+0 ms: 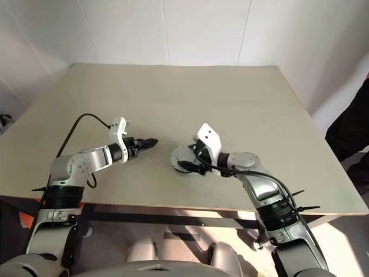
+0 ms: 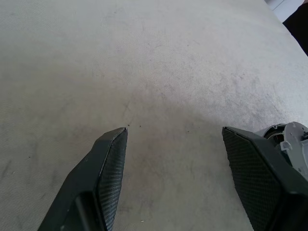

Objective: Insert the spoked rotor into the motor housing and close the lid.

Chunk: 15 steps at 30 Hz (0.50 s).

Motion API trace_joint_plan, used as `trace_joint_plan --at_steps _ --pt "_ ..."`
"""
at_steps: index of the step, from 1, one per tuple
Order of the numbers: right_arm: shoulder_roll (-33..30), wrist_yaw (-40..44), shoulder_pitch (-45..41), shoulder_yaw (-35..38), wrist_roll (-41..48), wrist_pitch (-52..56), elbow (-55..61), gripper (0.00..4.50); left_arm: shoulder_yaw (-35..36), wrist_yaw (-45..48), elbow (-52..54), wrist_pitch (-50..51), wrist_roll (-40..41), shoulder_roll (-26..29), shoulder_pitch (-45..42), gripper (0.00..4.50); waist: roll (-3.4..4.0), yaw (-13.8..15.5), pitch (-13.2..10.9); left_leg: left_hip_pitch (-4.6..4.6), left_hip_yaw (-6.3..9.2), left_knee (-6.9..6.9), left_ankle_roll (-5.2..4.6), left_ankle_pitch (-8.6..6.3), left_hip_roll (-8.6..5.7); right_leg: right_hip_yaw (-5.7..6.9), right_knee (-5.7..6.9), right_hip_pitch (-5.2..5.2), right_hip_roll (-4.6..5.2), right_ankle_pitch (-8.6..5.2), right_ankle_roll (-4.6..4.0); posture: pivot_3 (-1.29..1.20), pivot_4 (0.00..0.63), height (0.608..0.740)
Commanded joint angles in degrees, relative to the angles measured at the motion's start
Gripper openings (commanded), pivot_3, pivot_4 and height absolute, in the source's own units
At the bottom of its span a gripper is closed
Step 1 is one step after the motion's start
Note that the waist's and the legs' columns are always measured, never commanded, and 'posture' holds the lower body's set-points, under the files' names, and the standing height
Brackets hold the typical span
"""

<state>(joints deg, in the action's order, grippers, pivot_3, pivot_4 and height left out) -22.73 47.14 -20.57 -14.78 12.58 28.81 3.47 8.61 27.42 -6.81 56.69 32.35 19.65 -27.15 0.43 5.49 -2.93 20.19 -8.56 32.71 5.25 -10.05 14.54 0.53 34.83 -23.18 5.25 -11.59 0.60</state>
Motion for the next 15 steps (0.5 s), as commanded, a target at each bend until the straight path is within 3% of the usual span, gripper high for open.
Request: trace_joint_plan --at_steps 1,15 --pt "0.72 -0.64 -1.40 -0.25 -1.03 -2.11 -0.72 3.10 0.38 0.30 1.15 -0.82 0.05 0.35 -1.54 3.34 0.00 -0.01 0.00 0.00 0.00 0.00 0.00 0.00 0.00 0.00 0.00 0.00 0.00 0.00 0.00 0.00 0.000 0.740" --pt "0.09 0.88 -1.07 -0.51 -2.17 -2.13 -4.36 3.10 0.77 0.05 1.74 -0.50 0.34 0.68 -1.03 3.34 -0.01 -0.02 0.00 -0.03 0.00 0.00 -0.02 -0.01 0.00 -0.01 0.01 0.00 0.00 0.00 0.00 0.00 0.000 0.740"
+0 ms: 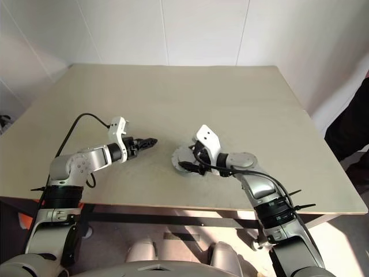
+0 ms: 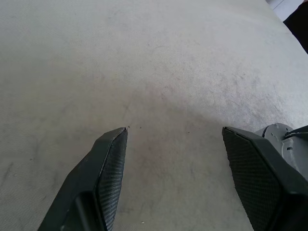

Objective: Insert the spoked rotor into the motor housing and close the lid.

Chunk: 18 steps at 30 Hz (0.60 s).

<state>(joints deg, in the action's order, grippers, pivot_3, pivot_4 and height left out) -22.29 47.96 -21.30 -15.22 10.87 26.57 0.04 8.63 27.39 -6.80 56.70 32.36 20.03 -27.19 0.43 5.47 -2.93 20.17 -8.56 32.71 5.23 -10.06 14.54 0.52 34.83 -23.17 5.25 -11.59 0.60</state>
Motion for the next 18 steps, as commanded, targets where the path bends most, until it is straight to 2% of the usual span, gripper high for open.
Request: trace_joint_plan --at_steps 1,9,18 --pt "-0.31 -0.40 -0.46 0.10 -0.71 0.39 -1.41 3.10 0.73 0.07 1.80 -0.48 0.34 0.25 -0.91 3.34 0.00 0.00 0.00 0.00 0.00 0.00 0.00 0.00 0.00 0.00 0.00 0.00 0.00 0.00 0.00 0.00 0.000 0.740" --pt "-0.60 -1.47 -0.82 -0.50 -2.03 1.60 -3.79 3.10 0.68 0.02 2.29 -0.13 0.61 0.03 -0.60 3.34 -0.01 -0.03 0.01 -0.11 0.00 0.01 -0.10 -0.05 0.00 0.00 0.01 0.11 0.00 0.00 0.00 0.00 0.000 0.740" --pt "-3.76 0.86 0.50 -2.21 -3.49 0.52 -4.42 3.10 0.61 -0.13 3.63 1.79 2.26 -1.94 -0.49 3.34 -0.06 0.17 0.06 -0.16 0.00 0.04 -0.12 -0.07 -0.06 -0.02 0.00 0.25 0.06 -0.02 0.03 0.00 0.000 0.740"
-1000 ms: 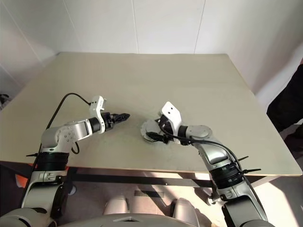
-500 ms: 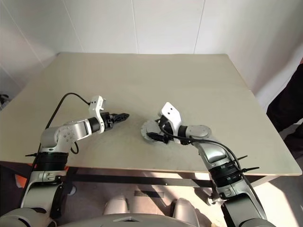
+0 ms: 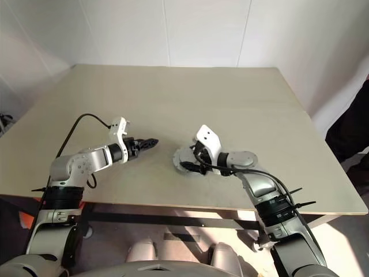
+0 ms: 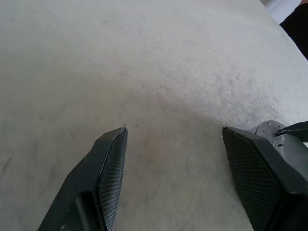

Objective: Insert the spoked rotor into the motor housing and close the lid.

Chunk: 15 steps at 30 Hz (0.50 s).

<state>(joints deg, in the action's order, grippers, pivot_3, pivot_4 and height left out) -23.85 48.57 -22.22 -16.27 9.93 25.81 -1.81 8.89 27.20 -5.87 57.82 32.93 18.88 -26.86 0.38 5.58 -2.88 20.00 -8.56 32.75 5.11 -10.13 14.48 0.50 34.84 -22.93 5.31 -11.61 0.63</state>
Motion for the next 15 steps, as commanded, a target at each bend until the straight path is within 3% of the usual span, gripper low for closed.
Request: trace_joint_plan --at_steps 1,15 --pt "-2.41 0.18 1.41 -1.05 -2.51 1.34 -2.61 3.10 0.21 -0.07 2.67 0.72 1.60 -1.16 -0.80 3.34 -0.02 0.07 0.01 0.00 0.00 0.00 -0.02 -0.01 -0.02 -0.01 -0.01 0.02 0.02 0.00 -0.01 0.00 0.000 0.740" --pt "-0.44 -3.01 -0.30 -1.10 -3.02 2.37 -4.69 3.10 -1.22 -0.31 4.07 2.09 1.67 -3.60 -0.46 3.34 -0.02 -0.09 0.02 0.01 0.00 -0.01 -0.03 -0.02 -0.04 -0.01 -0.06 0.02 0.03 -0.22 0.36 0.00 0.000 0.740"
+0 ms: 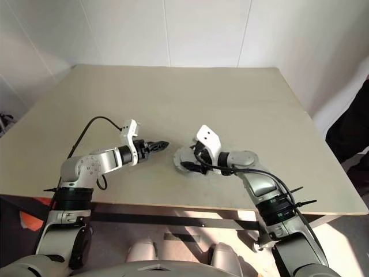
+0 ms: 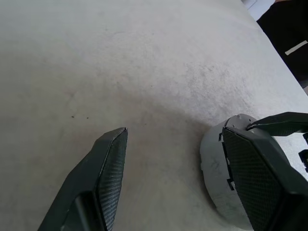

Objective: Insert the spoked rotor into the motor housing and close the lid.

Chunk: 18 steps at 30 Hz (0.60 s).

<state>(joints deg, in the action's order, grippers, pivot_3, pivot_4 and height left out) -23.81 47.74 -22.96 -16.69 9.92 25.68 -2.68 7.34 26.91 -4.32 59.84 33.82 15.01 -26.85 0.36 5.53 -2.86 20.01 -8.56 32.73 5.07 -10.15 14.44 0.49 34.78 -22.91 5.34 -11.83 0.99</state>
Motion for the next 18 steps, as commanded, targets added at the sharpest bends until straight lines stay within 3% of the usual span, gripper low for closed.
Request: trace_joint_plan --at_steps 1,8,14,18 --pt "-0.34 -2.38 0.26 -0.75 -3.05 2.49 -4.08 3.10 0.33 0.04 2.59 0.15 0.79 0.36 -0.40 3.34 0.00 -0.07 0.00 0.00 0.00 0.00 0.01 0.00 0.00 0.00 0.00 0.00 -0.01 -0.01 0.01 0.00 0.000 0.740" --pt "-0.84 -2.08 0.57 -1.06 -3.25 1.97 -4.75 3.10 0.78 -0.02 3.00 0.90 1.19 0.23 -0.19 3.34 0.00 -0.12 0.00 -0.03 0.00 0.00 0.02 0.01 0.00 -0.02 -0.01 -0.01 -0.02 -0.02 0.04 0.00 0.000 0.740" --pt "-0.72 -2.34 0.79 -1.23 -3.36 2.17 -4.33 3.10 0.76 -0.09 -0.16 2.26 2.58 -3.72 -1.28 3.34 -0.01 -0.13 0.01 -0.02 0.00 0.00 0.01 0.01 -0.01 -0.03 -0.04 -0.01 -0.02 -0.03 0.04 0.00 0.000 0.740" --pt "-0.79 -2.44 1.14 -1.25 -3.33 2.28 -3.77 3.10 1.56 0.23 -2.86 2.29 4.16 -7.38 -3.28 2.45 -0.02 -0.11 0.01 -0.01 0.00 -0.01 0.01 0.01 -0.01 -0.03 -0.05 -0.02 -0.02 -0.03 0.05 0.00 0.000 0.740"
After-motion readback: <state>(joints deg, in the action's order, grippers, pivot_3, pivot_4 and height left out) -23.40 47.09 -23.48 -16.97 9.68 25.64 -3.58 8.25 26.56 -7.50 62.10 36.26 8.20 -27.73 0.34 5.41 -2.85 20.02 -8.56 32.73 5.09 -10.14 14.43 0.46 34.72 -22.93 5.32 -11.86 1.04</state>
